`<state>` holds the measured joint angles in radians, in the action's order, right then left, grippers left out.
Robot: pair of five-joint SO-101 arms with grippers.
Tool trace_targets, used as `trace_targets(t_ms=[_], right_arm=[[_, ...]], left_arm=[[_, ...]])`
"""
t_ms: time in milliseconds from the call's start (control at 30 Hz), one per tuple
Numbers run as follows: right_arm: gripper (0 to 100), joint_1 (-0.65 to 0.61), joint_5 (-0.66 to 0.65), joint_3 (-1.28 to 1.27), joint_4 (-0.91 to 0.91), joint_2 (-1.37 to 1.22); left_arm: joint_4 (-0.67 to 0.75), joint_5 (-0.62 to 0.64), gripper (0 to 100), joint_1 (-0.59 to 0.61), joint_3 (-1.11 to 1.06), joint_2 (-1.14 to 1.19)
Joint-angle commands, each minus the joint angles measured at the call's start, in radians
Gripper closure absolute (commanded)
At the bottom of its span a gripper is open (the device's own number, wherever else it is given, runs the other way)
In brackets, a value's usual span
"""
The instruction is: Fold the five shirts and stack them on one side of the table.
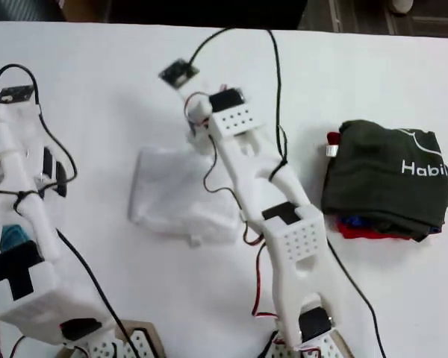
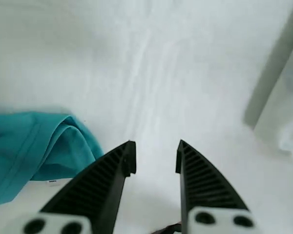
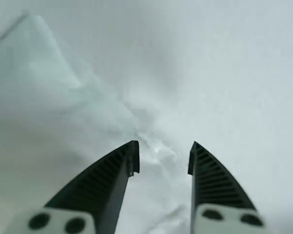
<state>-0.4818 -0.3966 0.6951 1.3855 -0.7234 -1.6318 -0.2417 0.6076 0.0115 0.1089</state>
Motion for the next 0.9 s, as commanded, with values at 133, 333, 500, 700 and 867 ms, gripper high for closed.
trace_targets(t_ms=[133, 333, 500, 700, 867], right_arm=[[82.6, -0.016, -0.19, 0.219, 0.137, 0.099], [82.6, -0.088, -0.511, 0.218, 0.289, 0.064], [82.5, -0.128, -0.598, 0.229, 0.289, -0.048], [82.3, -0.134, -0.654, 0.23, 0.249, -0.171], [80.4, -0.127, -0.664, 0.23, 0.177, -0.239]], left_arm=[[0.0, -0.008, 84, 0.048, 0.002, -0.051], [0.0, -0.009, 84, 0.089, 0.002, -0.051], [-0.014, -0.009, 84, 0.124, 0.002, -0.051], [-0.021, -0.046, 84, 0.193, 0.002, -0.051], [-0.049, -0.049, 84, 0.213, 0.002, -0.051]])
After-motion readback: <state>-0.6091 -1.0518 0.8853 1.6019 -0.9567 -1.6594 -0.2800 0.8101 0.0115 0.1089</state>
